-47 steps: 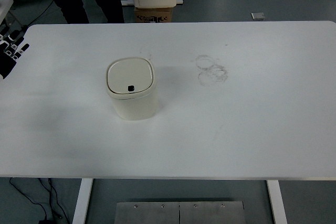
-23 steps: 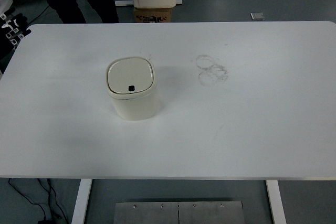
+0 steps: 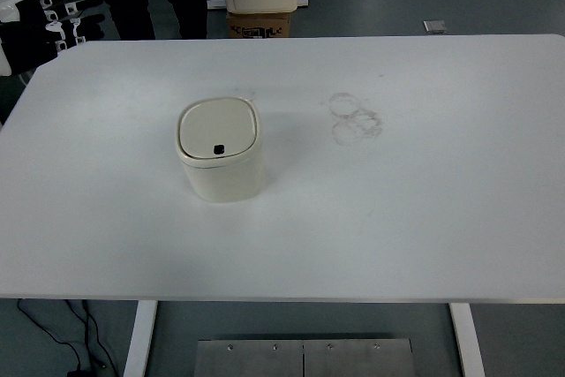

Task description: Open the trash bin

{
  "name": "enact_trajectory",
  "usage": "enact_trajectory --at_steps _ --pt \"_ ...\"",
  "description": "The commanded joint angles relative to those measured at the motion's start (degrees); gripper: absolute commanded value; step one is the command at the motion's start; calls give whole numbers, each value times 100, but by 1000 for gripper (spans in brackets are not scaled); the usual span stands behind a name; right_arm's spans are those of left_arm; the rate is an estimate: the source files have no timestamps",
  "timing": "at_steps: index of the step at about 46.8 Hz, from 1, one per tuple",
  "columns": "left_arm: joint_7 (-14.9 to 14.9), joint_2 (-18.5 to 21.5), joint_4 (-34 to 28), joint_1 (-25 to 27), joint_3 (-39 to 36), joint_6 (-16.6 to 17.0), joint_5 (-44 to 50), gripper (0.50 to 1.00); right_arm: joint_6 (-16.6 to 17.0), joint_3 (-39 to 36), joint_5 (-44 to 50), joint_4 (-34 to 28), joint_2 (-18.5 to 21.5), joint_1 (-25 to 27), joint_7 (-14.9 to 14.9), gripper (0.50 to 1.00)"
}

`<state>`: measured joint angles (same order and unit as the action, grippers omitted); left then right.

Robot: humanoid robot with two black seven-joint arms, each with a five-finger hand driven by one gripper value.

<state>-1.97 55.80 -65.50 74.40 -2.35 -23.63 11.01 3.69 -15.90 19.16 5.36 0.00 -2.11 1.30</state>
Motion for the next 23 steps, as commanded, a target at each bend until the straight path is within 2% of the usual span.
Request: enact_trajectory --at_steps 1,6,13,17,23 --pt "65 36 -253 434 -467 -124 -239 1000 0 -1 0 0 0 1 2 991" --pt "109 19 -464 768 -863 -212 -564 1000 0 -1 0 0 0 0 2 991" --pt "188 19 -833 1094 -969 -406 -1073 1000 0 -1 0 0 0 0 2 991" --pt "521 -17 -1044 1234 -995 -555 -1408 1000 0 -1 0 0 0 0 2 991" --pt "1180 -96 -1185 1366 -995 -889 -1794 1000 0 -1 0 0 0 0 2 991"
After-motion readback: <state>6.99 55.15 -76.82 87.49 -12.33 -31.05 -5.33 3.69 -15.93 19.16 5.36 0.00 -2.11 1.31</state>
